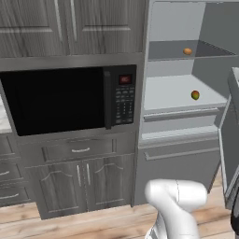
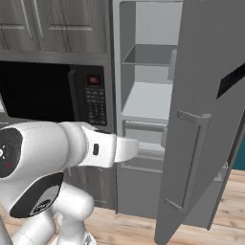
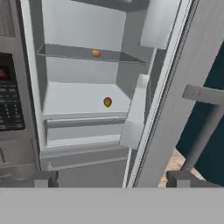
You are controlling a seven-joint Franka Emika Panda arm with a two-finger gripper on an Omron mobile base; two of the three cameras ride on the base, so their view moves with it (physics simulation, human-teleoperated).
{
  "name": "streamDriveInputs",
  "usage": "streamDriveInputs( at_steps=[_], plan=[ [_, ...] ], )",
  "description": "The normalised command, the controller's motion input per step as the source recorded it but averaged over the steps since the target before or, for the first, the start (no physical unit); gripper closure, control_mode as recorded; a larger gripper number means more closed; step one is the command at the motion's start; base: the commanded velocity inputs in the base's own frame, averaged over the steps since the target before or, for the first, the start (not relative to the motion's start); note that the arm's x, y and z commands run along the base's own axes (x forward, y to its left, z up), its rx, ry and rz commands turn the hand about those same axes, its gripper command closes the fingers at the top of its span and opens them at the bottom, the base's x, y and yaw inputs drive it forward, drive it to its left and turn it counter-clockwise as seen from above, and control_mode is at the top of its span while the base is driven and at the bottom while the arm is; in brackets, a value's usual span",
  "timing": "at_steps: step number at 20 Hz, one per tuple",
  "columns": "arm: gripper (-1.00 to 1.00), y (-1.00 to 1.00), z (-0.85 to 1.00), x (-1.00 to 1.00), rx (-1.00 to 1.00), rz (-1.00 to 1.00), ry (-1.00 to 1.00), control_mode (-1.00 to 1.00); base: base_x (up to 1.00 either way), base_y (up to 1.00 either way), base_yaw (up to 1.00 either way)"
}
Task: Retrieve the tangerine and mango from the fridge and place them into the bowl on the dining table.
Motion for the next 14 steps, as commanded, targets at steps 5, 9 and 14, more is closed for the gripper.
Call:
streamDriveInputs(
  at_steps=[5, 9, 14],
  plan=[
    [-1.00, 0.41, 0.28, 0.77, -0.14, 0.00, 0.30, -1.00, 0.00, 0.00, 0.00],
    [-1.00, -0.01, 0.00, 0.72, -0.17, -0.01, 0.42, -1.00, 0.00, 0.00, 0.00],
    [-1.00, -0.16, -0.21, 0.48, -0.22, 0.00, 0.20, -1.00, 0.00, 0.00, 0.00]
  ],
)
